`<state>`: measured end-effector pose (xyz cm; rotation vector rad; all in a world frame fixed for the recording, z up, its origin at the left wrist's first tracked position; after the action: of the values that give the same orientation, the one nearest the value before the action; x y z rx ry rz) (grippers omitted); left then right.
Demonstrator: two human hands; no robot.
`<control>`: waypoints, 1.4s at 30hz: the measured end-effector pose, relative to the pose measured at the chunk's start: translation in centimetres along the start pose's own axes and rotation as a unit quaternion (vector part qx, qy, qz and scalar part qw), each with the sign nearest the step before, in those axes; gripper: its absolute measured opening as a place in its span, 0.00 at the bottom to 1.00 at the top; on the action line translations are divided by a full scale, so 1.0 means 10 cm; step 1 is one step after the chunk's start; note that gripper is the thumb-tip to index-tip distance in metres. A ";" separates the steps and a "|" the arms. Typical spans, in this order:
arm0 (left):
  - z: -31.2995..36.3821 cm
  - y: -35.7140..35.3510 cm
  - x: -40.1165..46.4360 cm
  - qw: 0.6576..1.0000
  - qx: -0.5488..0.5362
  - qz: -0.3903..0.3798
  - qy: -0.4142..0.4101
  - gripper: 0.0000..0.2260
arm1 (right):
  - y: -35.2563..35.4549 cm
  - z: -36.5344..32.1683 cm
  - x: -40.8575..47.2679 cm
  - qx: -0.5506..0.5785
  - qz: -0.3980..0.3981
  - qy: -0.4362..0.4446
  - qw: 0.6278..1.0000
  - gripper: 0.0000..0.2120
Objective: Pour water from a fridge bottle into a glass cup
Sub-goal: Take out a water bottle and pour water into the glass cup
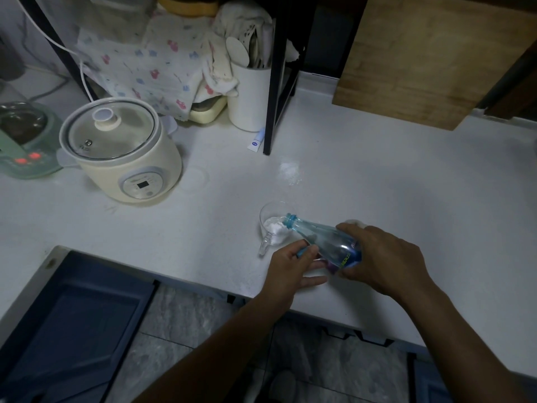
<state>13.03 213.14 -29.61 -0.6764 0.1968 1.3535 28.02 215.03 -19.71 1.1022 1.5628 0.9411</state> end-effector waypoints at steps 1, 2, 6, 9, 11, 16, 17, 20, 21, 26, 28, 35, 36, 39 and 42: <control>0.00 0.00 0.00 1.000 0.001 0.000 0.000 0.12 | 0.01 0.00 0.00 -0.002 0.002 0.001 1.000 0.30; 0.00 0.00 0.00 1.000 0.000 -0.001 0.000 0.12 | 0.01 -0.01 0.00 -0.005 0.004 0.001 1.000 0.30; 0.00 -0.01 -0.01 1.000 -0.002 -0.002 0.002 0.12 | 0.00 -0.01 0.00 -0.004 0.003 0.004 1.000 0.31; -0.01 -0.01 -0.01 1.000 -0.003 -0.002 0.004 0.12 | 0.00 -0.01 -0.01 0.001 0.004 0.005 1.000 0.32; -0.01 -0.01 0.00 1.000 -0.005 0.000 0.006 0.13 | 0.00 -0.01 -0.01 0.002 0.003 0.005 1.000 0.32; -0.01 -0.02 0.00 1.000 -0.003 -0.002 0.004 0.13 | 0.01 -0.02 -0.01 -0.002 0.002 0.005 1.000 0.33; -0.01 -0.02 0.00 1.000 -0.004 -0.003 0.003 0.13 | 0.02 -0.02 -0.01 -0.002 0.002 0.004 1.000 0.33; -0.01 -0.02 0.00 1.000 -0.007 -0.005 0.006 0.13 | 0.03 -0.03 -0.02 -0.008 0.000 0.003 1.000 0.33; -0.01 -0.02 0.00 1.000 -0.008 -0.004 0.007 0.13 | 0.03 -0.04 -0.02 -0.011 0.002 0.003 1.000 0.33; -0.01 -0.02 0.00 1.000 -0.003 0.000 0.010 0.11 | 0.03 -0.03 -0.02 -0.012 0.005 -0.003 1.000 0.34; -0.01 -0.01 0.01 1.000 -0.003 0.002 0.010 0.12 | 0.01 -0.02 0.00 -0.009 0.003 0.000 1.000 0.33; -0.04 -0.01 0.01 1.000 0.001 -0.001 0.007 0.14 | -0.06 0.03 0.04 -0.011 0.008 0.009 1.000 0.34; -0.04 -0.01 0.01 1.000 0.002 -0.001 0.007 0.14 | -0.06 0.04 0.04 -0.011 0.009 0.011 1.000 0.34; -0.04 -0.01 0.01 1.000 0.007 0.004 0.005 0.15 | -0.08 0.06 0.03 -0.008 0.011 0.011 1.000 0.34; -0.01 0.02 0.00 1.000 0.005 0.014 -0.006 0.14 | -0.11 0.07 0.03 0.025 0.012 0.003 1.000 0.36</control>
<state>12.88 213.06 -29.79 -0.6586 0.2045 1.3830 28.41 215.03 -20.93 1.1568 1.5874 0.9273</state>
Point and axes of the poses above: each hand's wrist, its own x-axis towards the middle knuckle, its own y-axis out of the back of the hand, z = x × y, the point moved 7 cm from there along x, towards the middle knuckle, and after that the axes turned 7 degrees about x, right-handed, at the moved point
